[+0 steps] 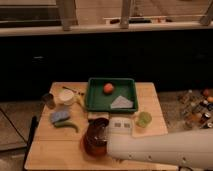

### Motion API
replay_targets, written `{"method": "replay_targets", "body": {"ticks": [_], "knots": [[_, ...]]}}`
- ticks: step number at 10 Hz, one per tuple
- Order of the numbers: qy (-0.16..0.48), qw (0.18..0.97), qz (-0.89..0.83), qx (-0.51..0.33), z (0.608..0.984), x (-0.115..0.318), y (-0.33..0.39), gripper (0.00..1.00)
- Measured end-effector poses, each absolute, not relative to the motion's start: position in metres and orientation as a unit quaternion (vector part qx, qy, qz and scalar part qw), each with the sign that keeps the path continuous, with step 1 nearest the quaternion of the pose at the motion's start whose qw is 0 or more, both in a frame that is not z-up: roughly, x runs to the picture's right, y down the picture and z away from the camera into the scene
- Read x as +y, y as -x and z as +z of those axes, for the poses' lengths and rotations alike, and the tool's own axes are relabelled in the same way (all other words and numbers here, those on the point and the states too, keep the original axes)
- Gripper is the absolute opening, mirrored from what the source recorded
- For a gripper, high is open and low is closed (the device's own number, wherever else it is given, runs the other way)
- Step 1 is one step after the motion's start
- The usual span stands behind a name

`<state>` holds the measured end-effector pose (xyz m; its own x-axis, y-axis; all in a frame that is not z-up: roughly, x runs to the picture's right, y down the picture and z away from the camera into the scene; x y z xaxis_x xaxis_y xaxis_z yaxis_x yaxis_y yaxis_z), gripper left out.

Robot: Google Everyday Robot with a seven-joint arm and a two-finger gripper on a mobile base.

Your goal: Stack bowls into tray

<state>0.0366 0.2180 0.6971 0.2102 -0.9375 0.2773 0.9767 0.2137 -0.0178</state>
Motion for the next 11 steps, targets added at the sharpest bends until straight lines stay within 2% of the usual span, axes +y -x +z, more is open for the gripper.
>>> {"method": "replay_targets", "body": {"ticks": [6,7,11], "knots": [[0.116,0.754,-0.624,-0.168,0.719,0.23,-0.014,0.02],[0.117,0.754,-0.622,-0.176,0.72,0.232,-0.013,0.07],[0.129,0.75,-0.618,-0.198,0.722,0.24,-0.013,0.47]]}}
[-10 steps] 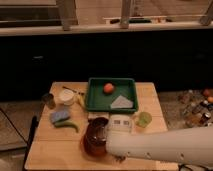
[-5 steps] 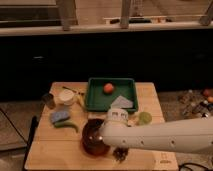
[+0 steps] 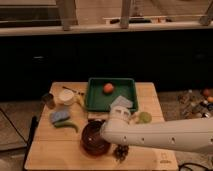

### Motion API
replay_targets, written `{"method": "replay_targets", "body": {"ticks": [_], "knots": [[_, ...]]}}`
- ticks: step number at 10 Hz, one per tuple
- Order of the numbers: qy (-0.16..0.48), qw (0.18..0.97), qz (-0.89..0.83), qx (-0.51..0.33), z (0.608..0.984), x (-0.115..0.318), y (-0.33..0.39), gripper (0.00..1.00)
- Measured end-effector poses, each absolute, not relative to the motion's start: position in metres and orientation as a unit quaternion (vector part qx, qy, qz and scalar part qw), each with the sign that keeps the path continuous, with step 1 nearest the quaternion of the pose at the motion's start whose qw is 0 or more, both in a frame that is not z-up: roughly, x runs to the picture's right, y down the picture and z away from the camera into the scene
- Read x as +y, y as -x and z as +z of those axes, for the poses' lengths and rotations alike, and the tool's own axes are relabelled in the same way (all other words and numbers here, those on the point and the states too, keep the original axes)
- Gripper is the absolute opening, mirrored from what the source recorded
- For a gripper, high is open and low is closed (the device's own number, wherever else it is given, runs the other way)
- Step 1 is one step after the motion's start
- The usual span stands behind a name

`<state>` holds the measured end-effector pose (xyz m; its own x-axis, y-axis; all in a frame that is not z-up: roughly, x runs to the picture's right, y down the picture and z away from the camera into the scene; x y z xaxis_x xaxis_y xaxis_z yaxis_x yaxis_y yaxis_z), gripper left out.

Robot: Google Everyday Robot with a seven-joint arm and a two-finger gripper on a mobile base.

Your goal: Stack bowls into tray

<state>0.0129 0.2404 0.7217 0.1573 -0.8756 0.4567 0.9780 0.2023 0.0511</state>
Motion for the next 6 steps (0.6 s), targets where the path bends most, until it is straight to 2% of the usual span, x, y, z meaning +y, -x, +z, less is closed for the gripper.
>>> {"method": "replay_targets", "body": {"ticks": [1,3,4,6], "knots": [[0.133,0.746,-0.62,-0.203,0.724,0.243,-0.011,0.59],[0.137,0.741,-0.623,-0.208,0.729,0.244,-0.005,0.75],[0.139,0.737,-0.627,-0.21,0.731,0.245,-0.001,0.8],[0.142,0.734,-0.631,-0.206,0.734,0.245,0.001,0.8]]}}
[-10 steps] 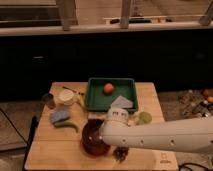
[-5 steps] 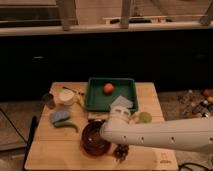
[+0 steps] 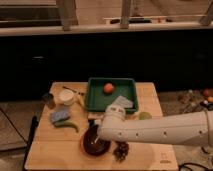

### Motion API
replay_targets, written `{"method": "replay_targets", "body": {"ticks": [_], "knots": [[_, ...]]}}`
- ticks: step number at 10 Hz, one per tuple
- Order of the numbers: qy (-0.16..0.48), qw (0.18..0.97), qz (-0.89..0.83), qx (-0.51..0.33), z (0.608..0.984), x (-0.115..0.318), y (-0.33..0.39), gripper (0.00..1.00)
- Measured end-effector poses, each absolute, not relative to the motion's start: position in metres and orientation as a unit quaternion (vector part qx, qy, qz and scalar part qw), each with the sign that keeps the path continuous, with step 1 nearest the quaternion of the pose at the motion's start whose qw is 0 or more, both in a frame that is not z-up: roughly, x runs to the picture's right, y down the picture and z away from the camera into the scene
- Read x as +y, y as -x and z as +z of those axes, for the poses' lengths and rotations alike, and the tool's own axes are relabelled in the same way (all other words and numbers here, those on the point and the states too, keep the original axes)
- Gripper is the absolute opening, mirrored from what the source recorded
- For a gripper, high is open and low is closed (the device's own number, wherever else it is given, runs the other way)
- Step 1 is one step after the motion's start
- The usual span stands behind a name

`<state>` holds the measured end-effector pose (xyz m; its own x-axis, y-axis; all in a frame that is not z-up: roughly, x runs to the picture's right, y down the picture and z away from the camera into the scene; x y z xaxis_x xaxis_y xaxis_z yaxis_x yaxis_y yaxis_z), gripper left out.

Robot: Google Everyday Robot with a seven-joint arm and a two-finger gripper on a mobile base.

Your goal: Stack bowls into tray

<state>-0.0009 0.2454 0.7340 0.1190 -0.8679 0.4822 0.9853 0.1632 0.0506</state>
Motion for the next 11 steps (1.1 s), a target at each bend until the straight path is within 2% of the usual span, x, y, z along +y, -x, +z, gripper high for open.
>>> {"method": "replay_targets", "body": {"ticks": [6,11], "knots": [[0.158,0.726,-0.643,-0.187,0.738,0.244,0.004,0.8],[0.155,0.742,-0.612,-0.227,0.76,0.255,0.003,0.8]]}}
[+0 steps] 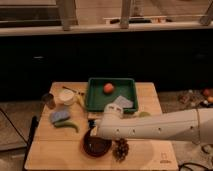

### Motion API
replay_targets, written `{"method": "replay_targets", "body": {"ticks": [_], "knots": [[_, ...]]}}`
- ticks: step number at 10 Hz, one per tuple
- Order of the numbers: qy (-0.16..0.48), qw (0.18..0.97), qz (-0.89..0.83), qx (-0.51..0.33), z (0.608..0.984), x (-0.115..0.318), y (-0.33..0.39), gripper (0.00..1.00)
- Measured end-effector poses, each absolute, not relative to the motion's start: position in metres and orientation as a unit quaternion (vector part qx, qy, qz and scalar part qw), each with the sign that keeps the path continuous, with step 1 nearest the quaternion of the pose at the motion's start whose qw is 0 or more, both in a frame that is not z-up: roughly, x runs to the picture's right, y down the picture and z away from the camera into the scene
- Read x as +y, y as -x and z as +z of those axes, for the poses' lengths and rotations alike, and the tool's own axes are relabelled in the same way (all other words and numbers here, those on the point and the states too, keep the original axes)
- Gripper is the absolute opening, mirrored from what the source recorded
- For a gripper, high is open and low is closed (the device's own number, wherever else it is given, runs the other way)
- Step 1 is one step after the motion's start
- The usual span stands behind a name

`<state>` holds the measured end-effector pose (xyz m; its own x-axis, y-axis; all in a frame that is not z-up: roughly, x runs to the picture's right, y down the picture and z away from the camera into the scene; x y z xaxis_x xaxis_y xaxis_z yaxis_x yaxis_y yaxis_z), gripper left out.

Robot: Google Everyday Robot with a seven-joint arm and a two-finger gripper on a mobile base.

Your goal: Stack bowls into tray

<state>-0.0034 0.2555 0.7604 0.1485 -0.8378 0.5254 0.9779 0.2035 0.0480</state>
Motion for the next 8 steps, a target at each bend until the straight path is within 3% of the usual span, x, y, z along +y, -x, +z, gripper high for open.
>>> {"method": "replay_targets", "body": {"ticks": [8], "knots": [[0.157,0.769,-0.548,-0.29,0.783,0.272,0.001,0.8]]}}
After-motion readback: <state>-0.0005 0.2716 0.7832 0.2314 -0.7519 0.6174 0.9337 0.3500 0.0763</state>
